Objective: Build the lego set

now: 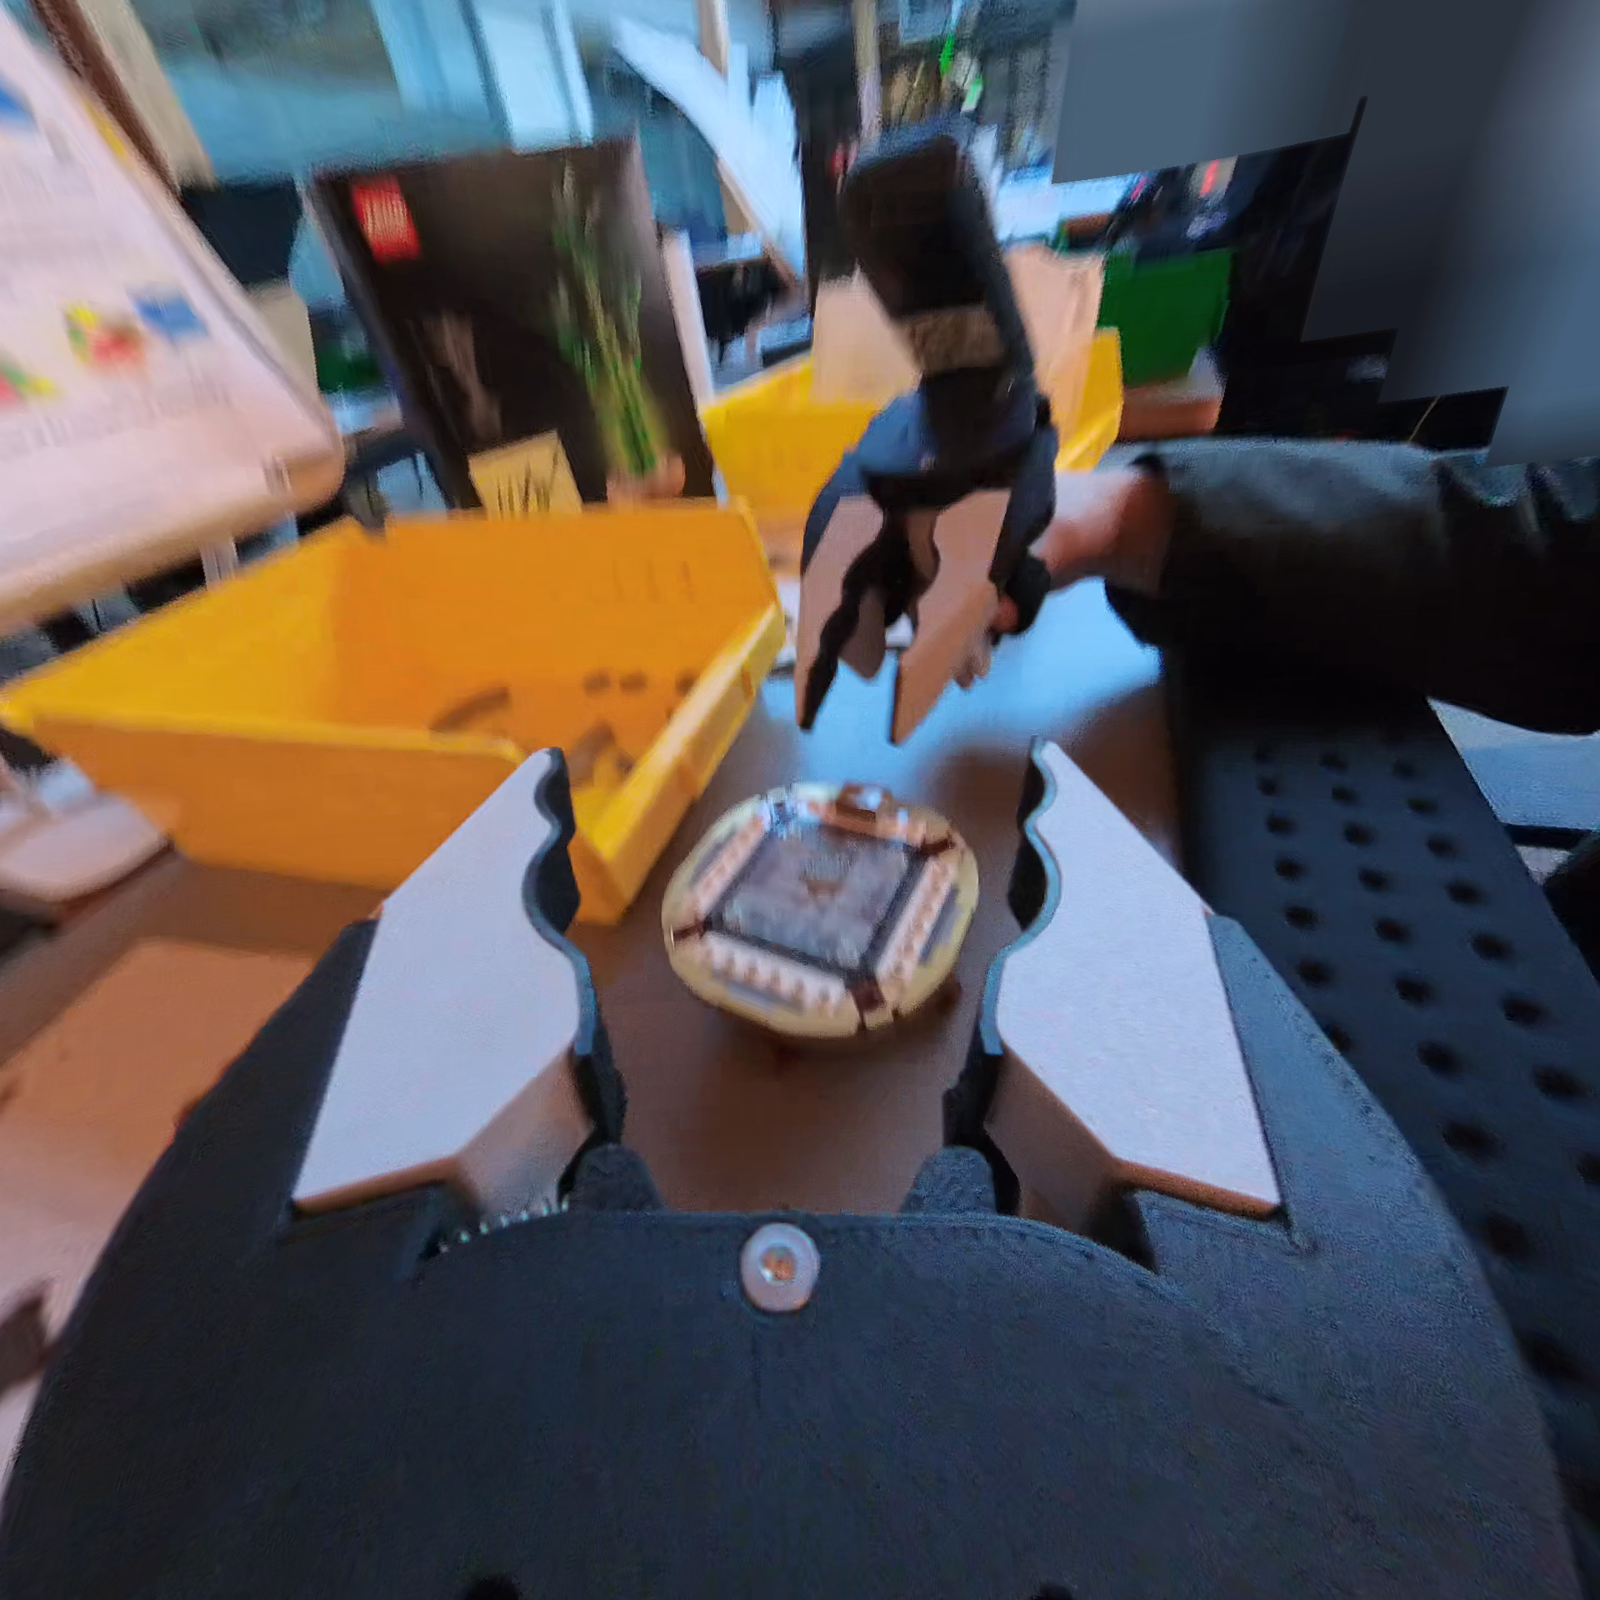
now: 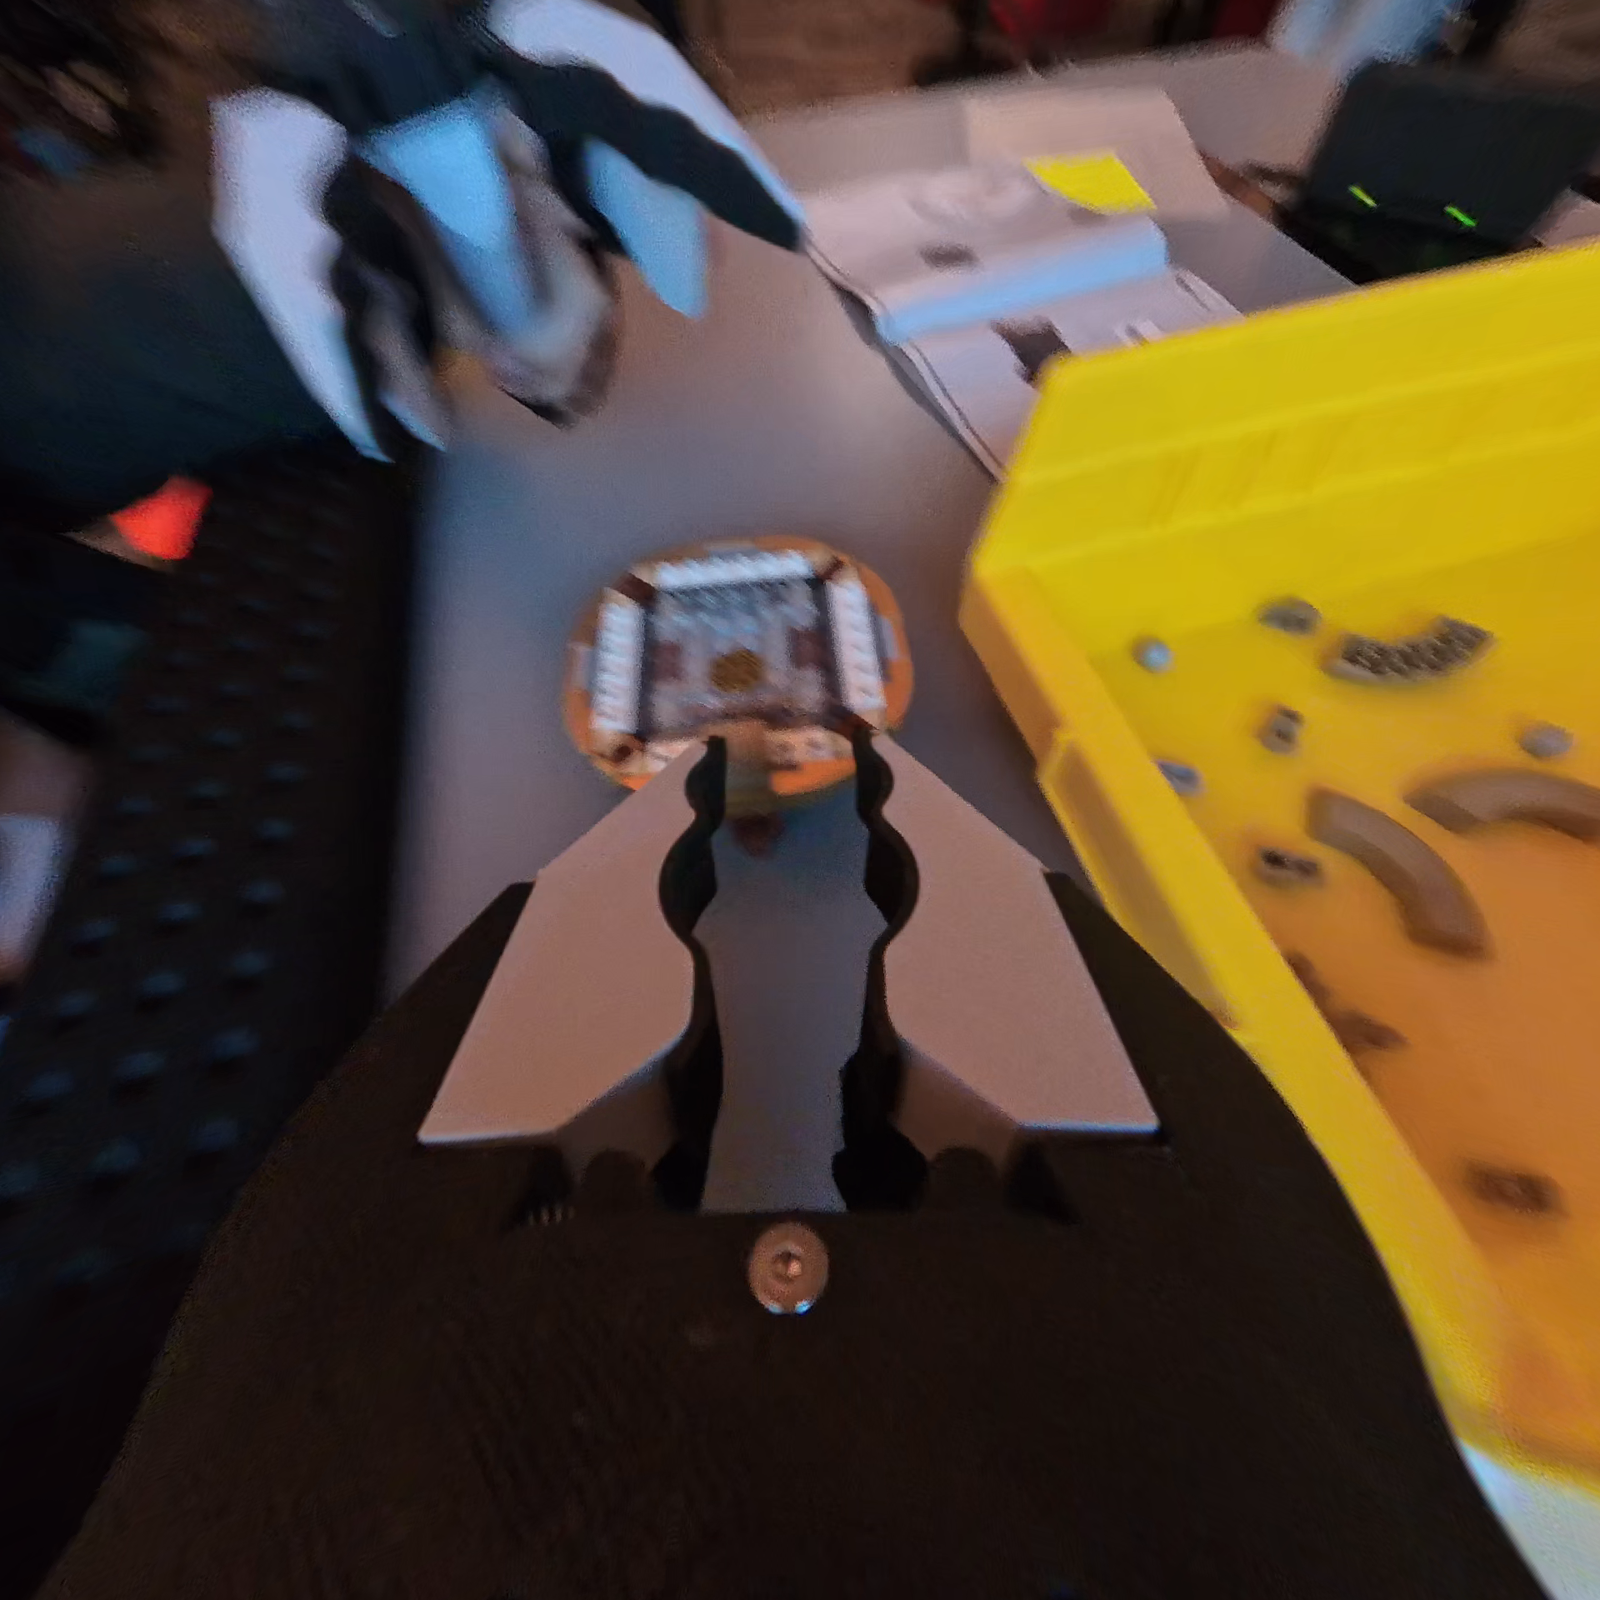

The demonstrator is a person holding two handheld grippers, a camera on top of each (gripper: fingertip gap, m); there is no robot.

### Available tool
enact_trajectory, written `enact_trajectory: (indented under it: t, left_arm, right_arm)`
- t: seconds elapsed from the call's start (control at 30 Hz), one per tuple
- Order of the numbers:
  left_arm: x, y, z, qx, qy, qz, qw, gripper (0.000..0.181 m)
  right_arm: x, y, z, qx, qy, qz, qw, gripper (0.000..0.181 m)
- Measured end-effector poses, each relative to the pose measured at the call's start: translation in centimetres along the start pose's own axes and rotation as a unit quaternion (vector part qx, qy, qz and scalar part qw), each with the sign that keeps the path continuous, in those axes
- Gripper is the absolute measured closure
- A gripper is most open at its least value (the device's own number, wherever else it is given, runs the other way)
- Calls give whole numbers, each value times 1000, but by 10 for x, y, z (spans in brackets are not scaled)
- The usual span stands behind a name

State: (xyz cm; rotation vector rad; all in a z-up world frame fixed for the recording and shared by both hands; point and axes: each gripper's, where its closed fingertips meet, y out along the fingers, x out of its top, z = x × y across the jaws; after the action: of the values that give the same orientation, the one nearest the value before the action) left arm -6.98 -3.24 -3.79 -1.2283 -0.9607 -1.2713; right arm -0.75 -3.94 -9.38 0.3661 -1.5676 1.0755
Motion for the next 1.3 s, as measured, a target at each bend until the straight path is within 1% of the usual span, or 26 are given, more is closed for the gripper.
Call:
enact_trajectory:
  t: [0.03, 0.07, 0.1, 0.17, 0.2, 0.27, 0.37, 0.4, 0.5, 0.6, 0.7, 0.73, 0.8, 0.9, 0.97, 1.13, 1.3]
  left_arm:
    - [3, 8, -1, -10, 17, -9, 1000, 85]
    - [-6, 17, -2, -29, 26, 18, 999, 86]
    - [-18, 27, -5, -59, 24, 56, 996, 84]
    - [-36, 41, -13, -109, 21, 110, 988, 80]
    - [-42, 46, -14, -121, 28, 127, 984, 79]
    - [-54, 53, -13, -132, 49, 160, 977, 77]
    - [-70, 51, -13, -141, 58, 194, 969, 76]
    - [-72, 49, -14, -144, 55, 193, 969, 77]
    - [-82, 45, -13, -140, 60, 209, 966, 76]
    - [-81, 48, -13, -127, 47, 176, 975, 77]
    - [-80, 48, -14, -122, 41, 154, 980, 77]
    - [-80, 48, -14, -121, 43, 156, 979, 78]
    - [-80, 48, -14, -117, 45, 157, 980, 77]
    - [-82, 48, -14, -110, 60, 161, 979, 76]
    - [-82, 48, -15, -111, 58, 161, 979, 77]
    - [-83, 48, -13, -99, 54, 163, 980, 77]
    - [-83, 48, -13, -90, 54, 170, 980, 78]
  right_arm:
    - [8, -2, 11, 37, 4, -30, 999, 150]
    - [13, -3, 16, 55, 1, -54, 997, 149]
    - [14, -3, 16, 53, -6, -64, 997, 147]
    - [8, 0, 12, 38, -17, -57, 998, 147]
    - [7, 2, 12, 37, -17, -57, 998, 147]
    - [5, 6, 13, 37, -15, -58, 997, 148]
    - [-4, 14, 19, 27, -39, -38, 998, 149]
    - [-11, 18, 19, 20, -51, -20, 998, 149]
    - [-11, 22, 18, 11, -58, -26, 998, 152]
    - [-10, 22, 17, 24, -27, -35, 999, 153]
    - [-5, 18, 16, 40, 6, -58, 997, 159]
    - [-3, 17, 14, 39, 16, -65, 997, 163]
    - [-4, 18, 13, 40, 17, -63, 997, 164]
    - [-9, 24, 14, 21, -19, -38, 999, 166]
    - [-8, 25, 15, 13, -40, -36, 998, 167]
    - [-8, 25, 13, 9, -23, -22, 999, 167]
    - [-7, 25, 12, 24, 9, -32, 999, 167]
